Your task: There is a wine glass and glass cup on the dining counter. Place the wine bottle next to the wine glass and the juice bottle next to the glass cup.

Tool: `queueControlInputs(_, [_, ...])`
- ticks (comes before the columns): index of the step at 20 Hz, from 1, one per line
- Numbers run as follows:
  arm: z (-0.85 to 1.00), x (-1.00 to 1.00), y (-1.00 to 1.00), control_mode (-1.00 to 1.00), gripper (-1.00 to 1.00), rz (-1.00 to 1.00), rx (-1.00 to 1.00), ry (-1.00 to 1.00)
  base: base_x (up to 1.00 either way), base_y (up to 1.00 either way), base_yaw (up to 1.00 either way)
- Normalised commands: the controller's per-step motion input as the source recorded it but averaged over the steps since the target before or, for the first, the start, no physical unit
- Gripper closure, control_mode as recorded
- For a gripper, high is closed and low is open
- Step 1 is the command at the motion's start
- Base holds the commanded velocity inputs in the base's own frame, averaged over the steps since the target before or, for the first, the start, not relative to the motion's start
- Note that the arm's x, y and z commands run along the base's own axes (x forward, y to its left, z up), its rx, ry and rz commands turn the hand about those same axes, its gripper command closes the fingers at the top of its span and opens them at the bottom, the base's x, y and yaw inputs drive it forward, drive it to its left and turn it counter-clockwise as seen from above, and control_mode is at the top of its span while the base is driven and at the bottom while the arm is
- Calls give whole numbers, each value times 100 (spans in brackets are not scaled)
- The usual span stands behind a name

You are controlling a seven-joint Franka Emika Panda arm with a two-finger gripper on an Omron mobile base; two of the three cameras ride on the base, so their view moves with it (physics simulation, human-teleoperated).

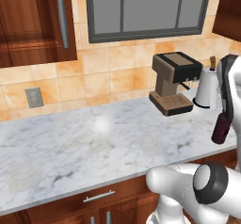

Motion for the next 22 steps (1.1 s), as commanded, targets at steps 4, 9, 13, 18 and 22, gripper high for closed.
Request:
queueControlInputs(4, [-26, 0, -20, -100, -100, 4, 0, -5, 0, 0, 0])
queueControlInputs(9, [-24, 12, -12, -100, -100, 1, 0, -8, 0, 0, 0])
queueControlInputs(13, [-21, 22, -3, -100, -100, 0, 0, -1, 0, 0, 0])
queueControlInputs(18, [-14, 27, -1, -100, -100, 0, 0, 0, 0, 0, 0])
queueControlInputs(22, [-10, 22, -12, -100, -100, 0, 0, 0, 0, 0, 0])
